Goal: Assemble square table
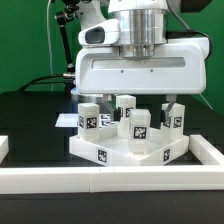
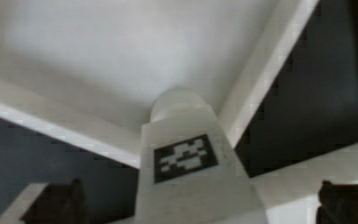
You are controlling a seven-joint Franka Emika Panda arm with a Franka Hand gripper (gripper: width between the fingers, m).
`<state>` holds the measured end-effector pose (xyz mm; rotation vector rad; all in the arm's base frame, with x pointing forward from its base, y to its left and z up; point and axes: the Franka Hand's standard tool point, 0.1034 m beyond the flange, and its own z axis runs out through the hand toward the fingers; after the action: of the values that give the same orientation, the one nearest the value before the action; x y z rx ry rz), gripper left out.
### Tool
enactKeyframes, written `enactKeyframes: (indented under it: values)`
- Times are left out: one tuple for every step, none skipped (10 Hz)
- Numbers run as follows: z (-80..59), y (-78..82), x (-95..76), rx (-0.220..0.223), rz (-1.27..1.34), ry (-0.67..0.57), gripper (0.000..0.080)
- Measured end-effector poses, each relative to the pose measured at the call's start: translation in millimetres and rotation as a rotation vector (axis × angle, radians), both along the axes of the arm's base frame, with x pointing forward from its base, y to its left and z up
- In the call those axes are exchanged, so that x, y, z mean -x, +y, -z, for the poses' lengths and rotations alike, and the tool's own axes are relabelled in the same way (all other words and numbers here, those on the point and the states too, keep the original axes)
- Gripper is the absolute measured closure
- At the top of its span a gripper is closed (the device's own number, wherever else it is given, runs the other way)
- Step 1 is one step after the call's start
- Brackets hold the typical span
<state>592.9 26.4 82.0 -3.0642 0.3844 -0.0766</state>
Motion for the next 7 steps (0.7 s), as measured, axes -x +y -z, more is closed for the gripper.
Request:
enactKeyframes:
  values:
    - [0.1,0.0,0.1,0.011,-0.053,-0.002,0.015]
    - [0.1,-0.5,0.1,0.016,-0.087,-0.002,0.015]
    - [0.1,-1.3,0.1,0.017,-0.111,-0.003,0.0246]
    - [0.2,-1.2,0.1,0.017,-0.104,-0.003,0.0401]
    - [0.2,-1.3,0.1,0.017,-0.104,-0.003,0.0401]
    - [0.2,-1.3,0.1,0.017,-0.104,-0.003,0.0511]
    - [0.2,-1.3,0.1,0.016,-0.088,-0.002,0.0511]
